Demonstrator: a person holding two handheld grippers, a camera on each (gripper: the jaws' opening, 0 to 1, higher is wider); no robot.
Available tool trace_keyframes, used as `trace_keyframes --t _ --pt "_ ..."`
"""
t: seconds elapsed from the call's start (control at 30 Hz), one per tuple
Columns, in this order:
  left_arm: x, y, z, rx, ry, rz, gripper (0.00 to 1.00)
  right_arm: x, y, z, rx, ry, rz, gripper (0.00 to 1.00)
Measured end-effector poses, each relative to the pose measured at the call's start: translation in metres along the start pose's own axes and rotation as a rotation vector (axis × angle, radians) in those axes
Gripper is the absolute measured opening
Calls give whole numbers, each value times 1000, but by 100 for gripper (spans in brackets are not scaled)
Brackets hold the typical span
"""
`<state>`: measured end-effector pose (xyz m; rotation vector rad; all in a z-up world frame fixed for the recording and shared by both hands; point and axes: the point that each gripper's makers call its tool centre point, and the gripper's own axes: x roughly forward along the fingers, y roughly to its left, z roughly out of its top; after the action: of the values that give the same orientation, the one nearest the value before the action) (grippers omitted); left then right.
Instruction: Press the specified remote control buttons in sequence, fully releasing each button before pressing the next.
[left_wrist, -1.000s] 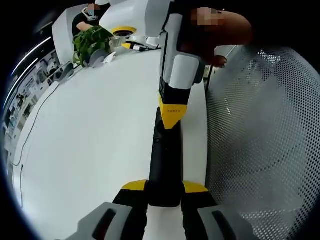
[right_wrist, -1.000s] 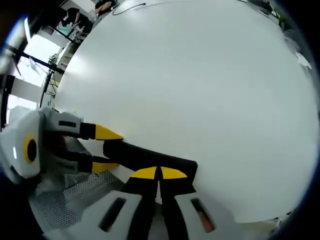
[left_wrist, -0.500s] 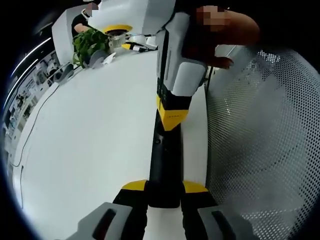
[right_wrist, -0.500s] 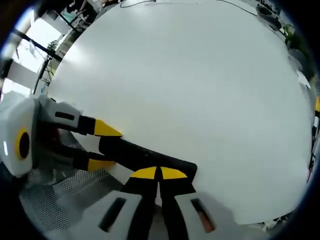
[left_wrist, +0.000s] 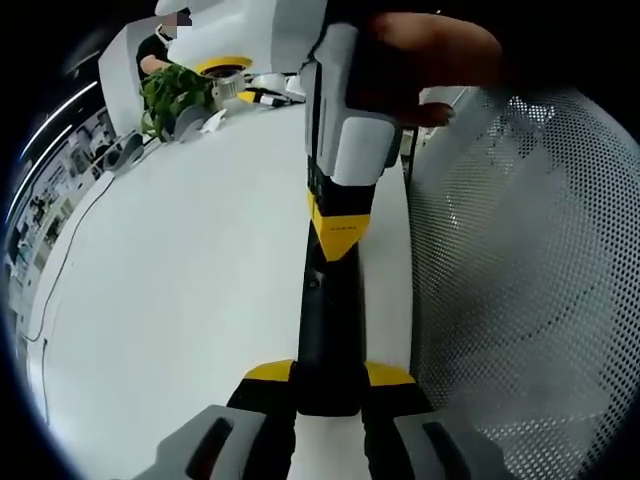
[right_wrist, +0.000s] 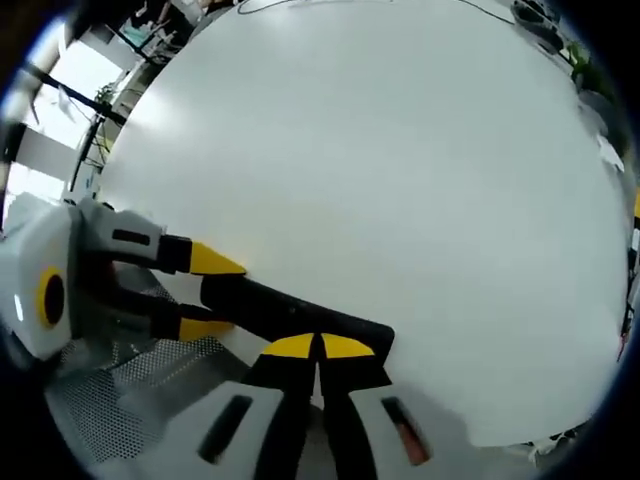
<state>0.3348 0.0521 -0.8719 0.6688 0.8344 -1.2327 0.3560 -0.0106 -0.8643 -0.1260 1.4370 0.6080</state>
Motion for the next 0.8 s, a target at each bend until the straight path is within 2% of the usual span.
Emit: trace_keyframes --t 0.07,0.13,0.23,0.33,0.47,0.63,0.8 --pt "1 -2 1 7 -1 -5 24 -2 4 9 3 -55 32 0" --pt "1 -3 2 10 -3 -8 24 -2 8 13 8 -82 58 0" --pt "2 -5 4 21 -6 -14 24 2 11 9 18 -49 78 0" --pt "3 -6 5 27 -6 -17 24 3 11 9 1 -52 71 0" --pt "3 -6 5 17 -7 -16 24 5 17 6 12 -29 101 0" --pt "4 -6 5 13 -7 -17 24 9 17 7 -12 -27 92 0" --pt "3 -6 5 9 -8 -17 24 8 16 6 8 -27 96 0"
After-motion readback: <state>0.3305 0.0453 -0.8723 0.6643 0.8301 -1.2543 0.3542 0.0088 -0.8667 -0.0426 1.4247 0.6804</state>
